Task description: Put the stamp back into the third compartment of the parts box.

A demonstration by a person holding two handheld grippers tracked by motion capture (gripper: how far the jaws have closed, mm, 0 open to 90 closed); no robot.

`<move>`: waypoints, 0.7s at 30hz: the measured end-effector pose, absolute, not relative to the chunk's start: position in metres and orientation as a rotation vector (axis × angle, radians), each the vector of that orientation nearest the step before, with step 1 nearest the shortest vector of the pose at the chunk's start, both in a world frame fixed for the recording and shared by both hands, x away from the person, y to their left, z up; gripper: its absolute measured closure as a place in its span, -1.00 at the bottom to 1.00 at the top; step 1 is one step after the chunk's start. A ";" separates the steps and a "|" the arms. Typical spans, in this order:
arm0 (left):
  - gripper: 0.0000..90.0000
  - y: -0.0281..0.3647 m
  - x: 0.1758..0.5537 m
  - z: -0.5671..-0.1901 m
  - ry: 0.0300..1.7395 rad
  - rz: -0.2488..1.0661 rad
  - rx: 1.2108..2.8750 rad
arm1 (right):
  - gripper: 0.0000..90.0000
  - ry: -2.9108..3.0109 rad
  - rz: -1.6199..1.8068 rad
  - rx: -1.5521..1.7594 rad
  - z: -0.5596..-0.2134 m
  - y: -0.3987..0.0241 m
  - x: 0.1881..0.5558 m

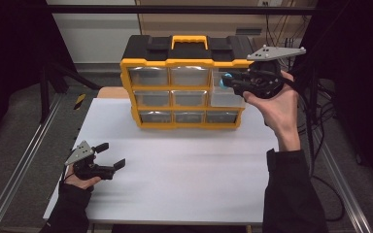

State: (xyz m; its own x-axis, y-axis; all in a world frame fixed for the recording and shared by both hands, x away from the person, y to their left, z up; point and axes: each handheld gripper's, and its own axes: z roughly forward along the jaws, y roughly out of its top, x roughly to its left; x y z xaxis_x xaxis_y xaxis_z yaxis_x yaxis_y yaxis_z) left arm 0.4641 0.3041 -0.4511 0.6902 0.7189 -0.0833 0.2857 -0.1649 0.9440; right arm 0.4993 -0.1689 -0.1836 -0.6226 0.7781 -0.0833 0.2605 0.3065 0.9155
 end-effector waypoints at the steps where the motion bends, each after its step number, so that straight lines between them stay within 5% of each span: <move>1: -0.98 0.304 0.464 -0.451 0.807 0.467 1.747 | 0.61 2.049 1.294 0.924 -0.183 -0.169 0.500; 21: -0.98 0.305 0.464 -0.451 0.809 0.467 1.743 | 0.61 2.025 1.240 0.979 -0.181 -0.171 0.522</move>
State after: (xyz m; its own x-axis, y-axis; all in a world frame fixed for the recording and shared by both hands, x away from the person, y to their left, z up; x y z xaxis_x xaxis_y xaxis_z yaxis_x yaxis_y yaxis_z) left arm 0.4641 0.3046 -0.4510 0.6887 0.7200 -0.0853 0.2863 -0.1619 0.9444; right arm 0.5223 -0.1711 -0.1811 -0.5732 0.8146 -0.0891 0.2912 0.3041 0.9071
